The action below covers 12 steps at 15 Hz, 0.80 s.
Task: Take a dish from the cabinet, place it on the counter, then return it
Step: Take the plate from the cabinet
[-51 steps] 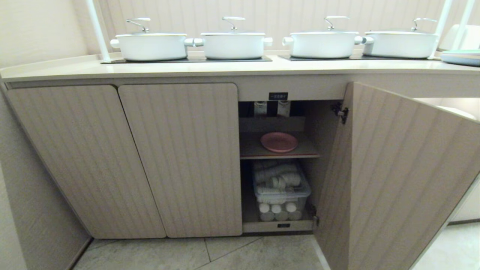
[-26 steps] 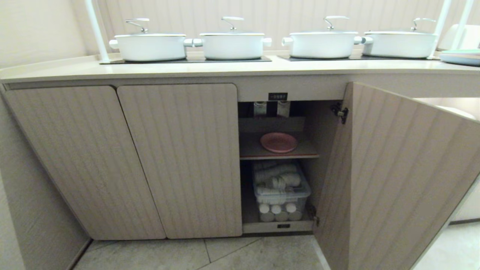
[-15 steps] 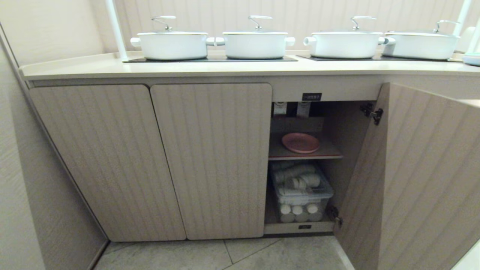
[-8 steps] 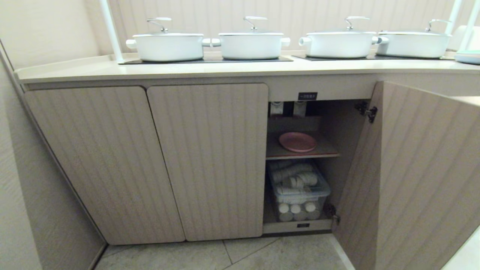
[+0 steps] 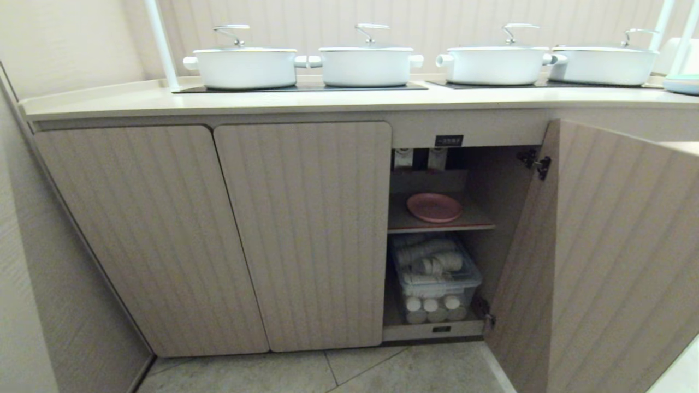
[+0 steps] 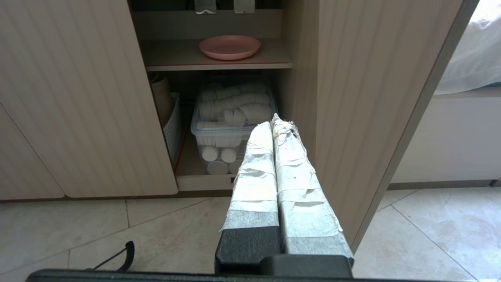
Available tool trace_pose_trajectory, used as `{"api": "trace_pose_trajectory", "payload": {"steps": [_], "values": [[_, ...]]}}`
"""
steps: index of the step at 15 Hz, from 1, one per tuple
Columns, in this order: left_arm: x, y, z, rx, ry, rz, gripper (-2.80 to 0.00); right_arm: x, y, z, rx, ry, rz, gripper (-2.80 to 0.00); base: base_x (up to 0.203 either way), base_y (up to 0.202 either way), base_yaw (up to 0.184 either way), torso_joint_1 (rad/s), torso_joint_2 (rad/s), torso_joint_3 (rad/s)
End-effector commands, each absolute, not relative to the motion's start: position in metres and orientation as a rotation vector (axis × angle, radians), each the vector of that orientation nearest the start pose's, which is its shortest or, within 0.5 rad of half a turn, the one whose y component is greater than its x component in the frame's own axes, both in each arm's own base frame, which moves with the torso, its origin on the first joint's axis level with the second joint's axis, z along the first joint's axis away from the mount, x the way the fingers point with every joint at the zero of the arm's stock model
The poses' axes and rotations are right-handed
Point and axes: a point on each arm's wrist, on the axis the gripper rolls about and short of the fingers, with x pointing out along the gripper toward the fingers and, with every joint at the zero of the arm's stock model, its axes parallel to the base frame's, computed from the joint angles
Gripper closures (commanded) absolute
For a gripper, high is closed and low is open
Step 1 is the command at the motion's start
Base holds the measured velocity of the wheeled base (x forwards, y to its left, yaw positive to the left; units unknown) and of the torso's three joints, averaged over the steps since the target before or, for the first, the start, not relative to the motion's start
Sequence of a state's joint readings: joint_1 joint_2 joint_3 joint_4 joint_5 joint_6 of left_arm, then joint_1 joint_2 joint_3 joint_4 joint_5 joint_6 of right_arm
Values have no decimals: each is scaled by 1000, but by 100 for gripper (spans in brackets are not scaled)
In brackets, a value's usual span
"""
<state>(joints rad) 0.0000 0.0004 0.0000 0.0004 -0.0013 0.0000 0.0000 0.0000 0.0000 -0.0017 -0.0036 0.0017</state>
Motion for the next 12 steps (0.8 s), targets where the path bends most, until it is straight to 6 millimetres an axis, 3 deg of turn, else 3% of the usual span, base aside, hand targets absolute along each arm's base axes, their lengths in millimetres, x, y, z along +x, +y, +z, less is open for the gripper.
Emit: {"api": "trace_pose_trajectory", "payload": {"steps": [1,10,12], "values": [[-23,0,75,-1,0,0,0,-23,0,76,2,-2,-3,0,0,0,0,0,0,0],[-23,0,75,-2,0,0,0,-23,0,76,2,-2,-4,0,0,0,0,0,0,0],[-23,0,75,-2,0,-2,0,-23,0,76,2,-2,-3,0,165,0,-1,1,3,3]]}}
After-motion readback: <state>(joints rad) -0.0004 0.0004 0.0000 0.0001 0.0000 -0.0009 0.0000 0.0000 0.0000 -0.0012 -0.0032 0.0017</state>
